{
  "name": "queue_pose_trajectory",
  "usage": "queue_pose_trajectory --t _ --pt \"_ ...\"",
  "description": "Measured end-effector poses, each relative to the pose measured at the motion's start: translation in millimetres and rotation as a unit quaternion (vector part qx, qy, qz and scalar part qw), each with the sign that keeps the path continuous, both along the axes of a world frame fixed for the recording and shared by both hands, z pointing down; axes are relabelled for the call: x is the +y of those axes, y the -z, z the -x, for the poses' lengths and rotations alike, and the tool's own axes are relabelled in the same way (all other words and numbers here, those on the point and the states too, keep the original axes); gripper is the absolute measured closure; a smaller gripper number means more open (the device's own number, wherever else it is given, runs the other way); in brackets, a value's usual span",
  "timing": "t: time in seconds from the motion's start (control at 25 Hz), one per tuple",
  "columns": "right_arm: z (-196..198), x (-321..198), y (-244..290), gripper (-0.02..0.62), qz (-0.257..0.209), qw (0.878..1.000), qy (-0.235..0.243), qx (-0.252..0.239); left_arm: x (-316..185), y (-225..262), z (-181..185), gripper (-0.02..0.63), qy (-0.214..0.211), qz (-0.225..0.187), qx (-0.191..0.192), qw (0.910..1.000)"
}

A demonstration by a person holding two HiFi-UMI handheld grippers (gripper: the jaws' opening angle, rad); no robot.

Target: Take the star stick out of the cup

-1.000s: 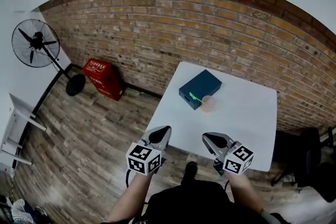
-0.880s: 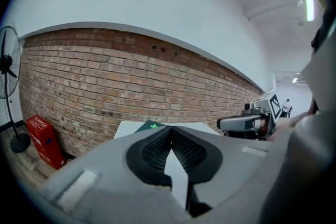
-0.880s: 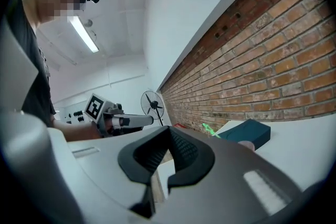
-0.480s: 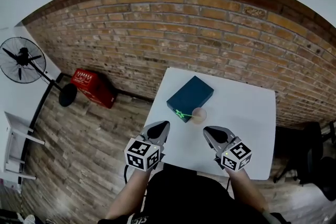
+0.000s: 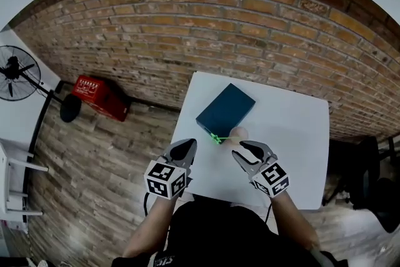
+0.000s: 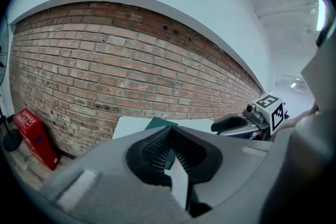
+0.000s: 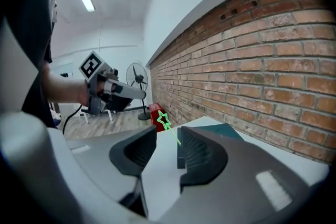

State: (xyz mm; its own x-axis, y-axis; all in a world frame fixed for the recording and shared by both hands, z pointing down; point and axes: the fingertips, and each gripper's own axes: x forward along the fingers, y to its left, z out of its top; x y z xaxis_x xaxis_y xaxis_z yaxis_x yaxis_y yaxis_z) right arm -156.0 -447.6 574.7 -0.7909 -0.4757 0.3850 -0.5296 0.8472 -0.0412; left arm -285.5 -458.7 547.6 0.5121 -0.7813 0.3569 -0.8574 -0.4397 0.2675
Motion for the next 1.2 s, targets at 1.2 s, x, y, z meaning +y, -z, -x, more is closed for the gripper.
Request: queue_pose_trajectory --t 1.2 --pt "22.9 -51.4 -120.7 0.549 0.009 0.976 -0.030 0.213 -19.0 -39.1 32.8 0.598 -0.009 0.044 -0.002 0.9990"
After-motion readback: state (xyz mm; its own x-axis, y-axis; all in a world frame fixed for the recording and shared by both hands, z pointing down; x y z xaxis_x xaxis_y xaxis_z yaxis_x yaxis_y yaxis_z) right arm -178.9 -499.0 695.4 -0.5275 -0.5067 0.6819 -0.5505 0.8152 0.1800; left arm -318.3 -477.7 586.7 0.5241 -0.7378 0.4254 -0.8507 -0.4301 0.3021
